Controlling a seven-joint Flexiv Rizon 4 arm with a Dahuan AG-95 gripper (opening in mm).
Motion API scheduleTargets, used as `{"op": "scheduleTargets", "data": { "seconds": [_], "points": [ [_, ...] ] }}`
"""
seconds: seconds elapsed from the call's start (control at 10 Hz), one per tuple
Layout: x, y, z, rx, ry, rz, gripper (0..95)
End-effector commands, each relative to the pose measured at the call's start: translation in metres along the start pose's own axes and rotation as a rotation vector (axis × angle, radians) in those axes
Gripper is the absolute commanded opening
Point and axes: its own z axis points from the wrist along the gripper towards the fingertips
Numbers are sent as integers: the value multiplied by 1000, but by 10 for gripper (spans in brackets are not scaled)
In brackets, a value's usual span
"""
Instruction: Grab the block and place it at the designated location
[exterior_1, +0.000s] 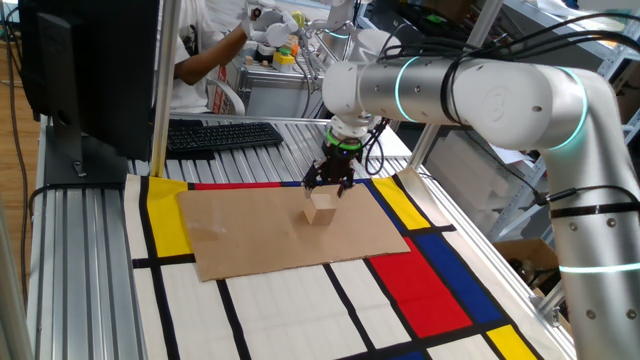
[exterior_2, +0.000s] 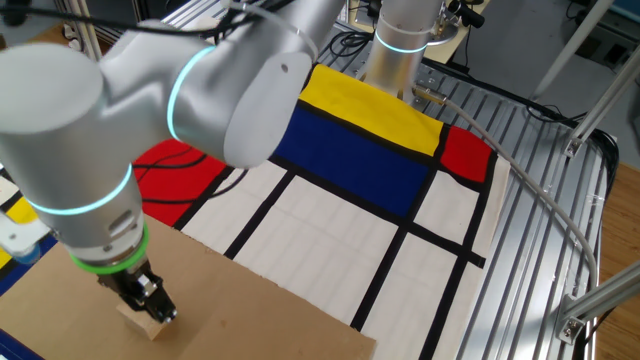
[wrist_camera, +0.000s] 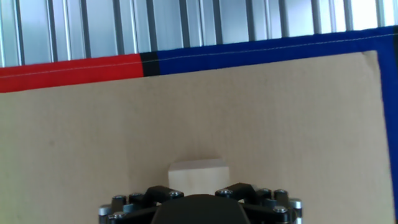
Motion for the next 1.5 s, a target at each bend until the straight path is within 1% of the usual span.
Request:
{"op": "scheduleTargets", "data": {
  "seconds": [0.1, 0.2, 0.5, 0.6, 0.8, 0.9, 1.0, 1.1, 1.2, 1.4, 1.5],
  "points": [
    [4, -3, -10, -1, 7, -6, 760],
    [7, -6, -16, -2, 18, -18, 570],
    [13, -10, -25, -18, 43, -37, 0],
    [17, -11, -27, -19, 44, -39, 0],
    [30, -9, -32, -17, 41, -36, 0],
    [38, -8, -34, -24, 45, -39, 0],
    [41, -8, -35, -40, 56, -36, 0],
    [44, -9, -37, -72, 53, -13, 0],
    [45, -11, -39, -50, 57, -41, 0],
    [46, -12, -39, -47, 48, -43, 0],
    [46, -12, -39, -57, 51, -36, 0]
  ]
}}
